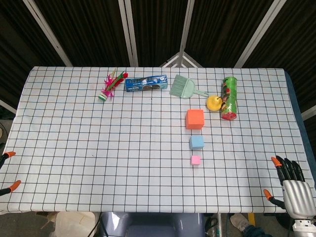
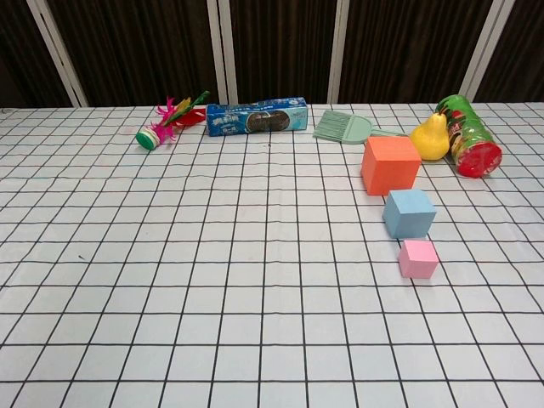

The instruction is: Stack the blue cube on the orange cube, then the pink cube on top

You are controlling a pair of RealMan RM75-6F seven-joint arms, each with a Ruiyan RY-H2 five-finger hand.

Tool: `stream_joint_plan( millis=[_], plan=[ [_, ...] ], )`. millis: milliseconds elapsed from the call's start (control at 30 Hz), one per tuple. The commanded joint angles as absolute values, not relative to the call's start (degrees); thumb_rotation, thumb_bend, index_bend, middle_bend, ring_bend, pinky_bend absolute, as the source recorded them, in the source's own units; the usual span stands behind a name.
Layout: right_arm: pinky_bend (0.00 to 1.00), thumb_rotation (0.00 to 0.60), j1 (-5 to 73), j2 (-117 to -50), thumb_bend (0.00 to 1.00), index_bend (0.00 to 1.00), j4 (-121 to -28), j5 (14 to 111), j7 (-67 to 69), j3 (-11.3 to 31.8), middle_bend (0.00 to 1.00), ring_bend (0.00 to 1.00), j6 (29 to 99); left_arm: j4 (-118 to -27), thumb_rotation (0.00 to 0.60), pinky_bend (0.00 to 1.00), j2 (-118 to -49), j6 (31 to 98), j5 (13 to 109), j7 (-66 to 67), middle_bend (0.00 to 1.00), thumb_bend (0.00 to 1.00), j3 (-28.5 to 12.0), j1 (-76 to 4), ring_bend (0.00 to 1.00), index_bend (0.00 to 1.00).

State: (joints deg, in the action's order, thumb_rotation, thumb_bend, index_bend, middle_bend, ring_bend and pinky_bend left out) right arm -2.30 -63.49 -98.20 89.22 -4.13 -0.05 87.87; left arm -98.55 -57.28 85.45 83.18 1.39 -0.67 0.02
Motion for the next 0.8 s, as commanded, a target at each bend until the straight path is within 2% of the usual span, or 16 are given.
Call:
stream_joint_plan(
  millis=[33,500,800],
  plan=[
    [0.0,0.6,-2.19,-63.5,0.29,0.0,-98.18,88.98,-4.25,0.05,0.09,0.02,87.68,-98.61,0.6,0.02,-57.26,84.99,82.57,1.65,0.01,0.21,-0.95,-0.25,0.0,0.22],
    [0.0,0.6,-2.32,-63.68,0.29,0.0,-98.57,88.71,-5.05,0.07,0.09,0.02,87.87,-98.87,0.6,0.02,-57.39,85.98,83.48,2.01,0.01,0.21,-0.71,0.06,0.0,0.22],
    [0.0,0.6,-0.81,-67.81,0.29,0.03,-100.47,90.56,-6.81,0.41,0.09,0.02,87.02,-99.28,0.6,0.02,-57.29,86.52,84.15,2.32,0.01,0.21,-0.23,0.48,0.0,0.22]
  ],
)
